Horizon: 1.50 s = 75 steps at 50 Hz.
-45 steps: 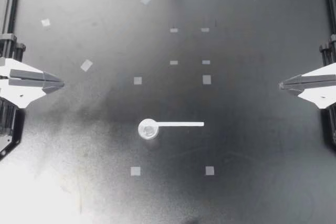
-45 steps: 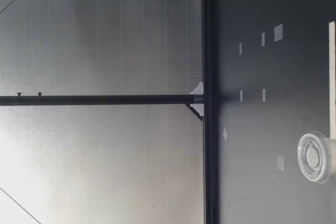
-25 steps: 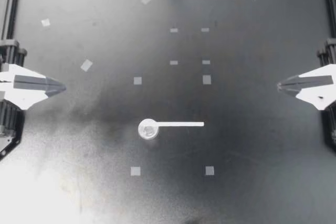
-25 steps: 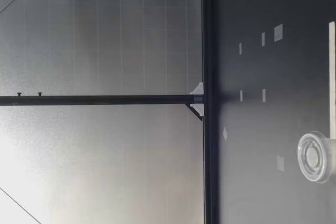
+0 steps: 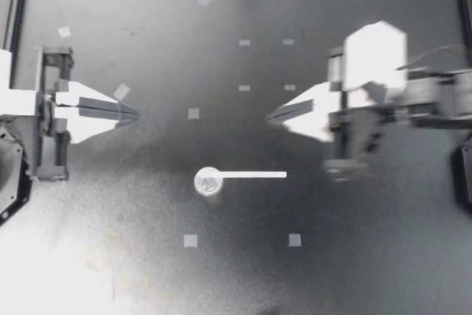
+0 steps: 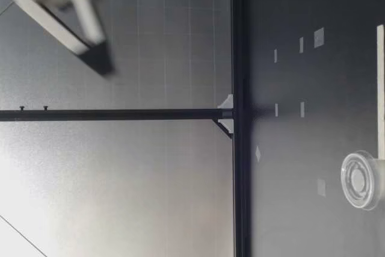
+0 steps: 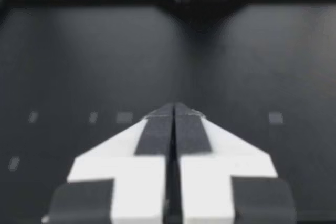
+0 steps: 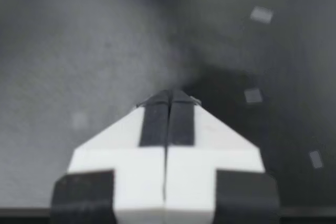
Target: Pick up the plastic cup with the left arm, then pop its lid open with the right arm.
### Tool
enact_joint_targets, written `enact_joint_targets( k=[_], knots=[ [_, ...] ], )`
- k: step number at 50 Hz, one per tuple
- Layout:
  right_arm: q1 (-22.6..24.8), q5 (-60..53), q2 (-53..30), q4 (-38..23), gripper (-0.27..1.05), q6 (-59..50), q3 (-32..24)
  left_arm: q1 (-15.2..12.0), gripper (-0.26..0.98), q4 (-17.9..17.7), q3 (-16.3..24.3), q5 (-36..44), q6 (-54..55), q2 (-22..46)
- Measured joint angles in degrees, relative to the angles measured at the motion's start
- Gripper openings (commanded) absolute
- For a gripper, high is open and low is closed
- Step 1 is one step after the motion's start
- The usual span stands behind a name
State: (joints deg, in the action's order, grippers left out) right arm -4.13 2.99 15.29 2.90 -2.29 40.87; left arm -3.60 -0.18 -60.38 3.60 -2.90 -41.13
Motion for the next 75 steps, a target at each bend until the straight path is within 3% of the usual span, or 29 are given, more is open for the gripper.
enact_joint_targets(
  k=[16,31,36,55,64,75],
  knots=[
    [2.5,-6.6,-11.8,0.0,-0.13,-1.1,-2.7,0.0,0.03,-0.3,-4.8,6.9,1.9,3.3],
    [3.2,-8.2,-16.6,0.0,-0.13,-3.4,-4.0,0.0,0.45,-0.3,-5.2,7.9,2.3,7.0],
    [3.2,-9.2,-17.9,0.0,-0.13,-4.0,-4.1,0.0,0.53,-0.3,-5.5,9.1,2.4,8.7],
    [3.3,-11.3,-22.0,0.0,-0.13,-5.8,-4.6,1.6,0.55,-0.3,-6.2,15.0,2.8,19.9],
    [3.7,-11.5,-24.2,0.0,-0.13,-6.2,-5.8,3.0,0.56,-0.3,-4.5,18.0,3.5,28.5],
    [4.2,-11.5,-26.2,0.0,-0.13,-7.8,-6.5,4.5,0.66,-0.3,-1.3,20.6,3.9,37.6]
  ],
)
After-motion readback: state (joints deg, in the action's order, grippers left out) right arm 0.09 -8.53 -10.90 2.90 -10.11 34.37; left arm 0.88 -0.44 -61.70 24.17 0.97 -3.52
